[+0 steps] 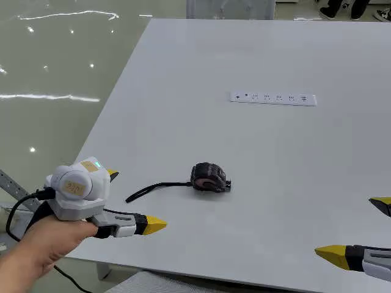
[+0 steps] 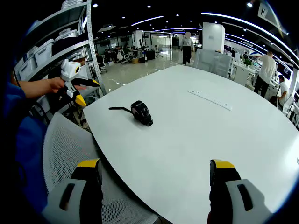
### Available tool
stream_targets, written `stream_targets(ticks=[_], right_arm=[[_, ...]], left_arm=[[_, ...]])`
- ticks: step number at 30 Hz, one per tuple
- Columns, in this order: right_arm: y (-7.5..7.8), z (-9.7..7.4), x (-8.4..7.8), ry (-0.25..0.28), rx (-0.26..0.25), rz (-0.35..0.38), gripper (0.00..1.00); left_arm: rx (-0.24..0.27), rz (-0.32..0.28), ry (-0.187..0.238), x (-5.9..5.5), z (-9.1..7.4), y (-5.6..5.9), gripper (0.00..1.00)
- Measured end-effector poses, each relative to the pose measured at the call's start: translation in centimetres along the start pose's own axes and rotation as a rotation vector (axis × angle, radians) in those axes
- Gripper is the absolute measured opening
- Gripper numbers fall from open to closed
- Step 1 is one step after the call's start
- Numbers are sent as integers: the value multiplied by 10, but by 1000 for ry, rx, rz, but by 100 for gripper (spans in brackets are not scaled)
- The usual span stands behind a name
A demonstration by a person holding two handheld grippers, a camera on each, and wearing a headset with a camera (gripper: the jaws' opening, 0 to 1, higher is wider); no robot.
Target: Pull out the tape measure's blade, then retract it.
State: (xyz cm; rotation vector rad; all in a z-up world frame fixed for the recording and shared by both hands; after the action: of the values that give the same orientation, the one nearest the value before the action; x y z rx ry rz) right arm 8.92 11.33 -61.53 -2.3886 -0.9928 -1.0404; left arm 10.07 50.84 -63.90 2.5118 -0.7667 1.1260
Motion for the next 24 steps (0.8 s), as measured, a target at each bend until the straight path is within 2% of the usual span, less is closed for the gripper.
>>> stream_targets(ticks=[14,24], right_arm=[[6,10,3,-6,12,-13,92],[9,24,5,-22,43,-47,88]], left_arm=[[-12,13,-6,5,11,-1,96],[-31,29,-15,8,25,1,94]])
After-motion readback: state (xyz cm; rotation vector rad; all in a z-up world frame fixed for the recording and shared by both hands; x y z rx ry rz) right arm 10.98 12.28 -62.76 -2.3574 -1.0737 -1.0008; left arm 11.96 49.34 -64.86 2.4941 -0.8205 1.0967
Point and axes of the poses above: the centre of the closed fingertips' face, and the gripper's own axes: z roughly forward along the fingers, y roughly to its right, x roughly out of its top, the point moved 5 cm from there along -z, roughly backward along the fingers, and after that the axes turned 1 degree about -z, right-handed, at the moved point
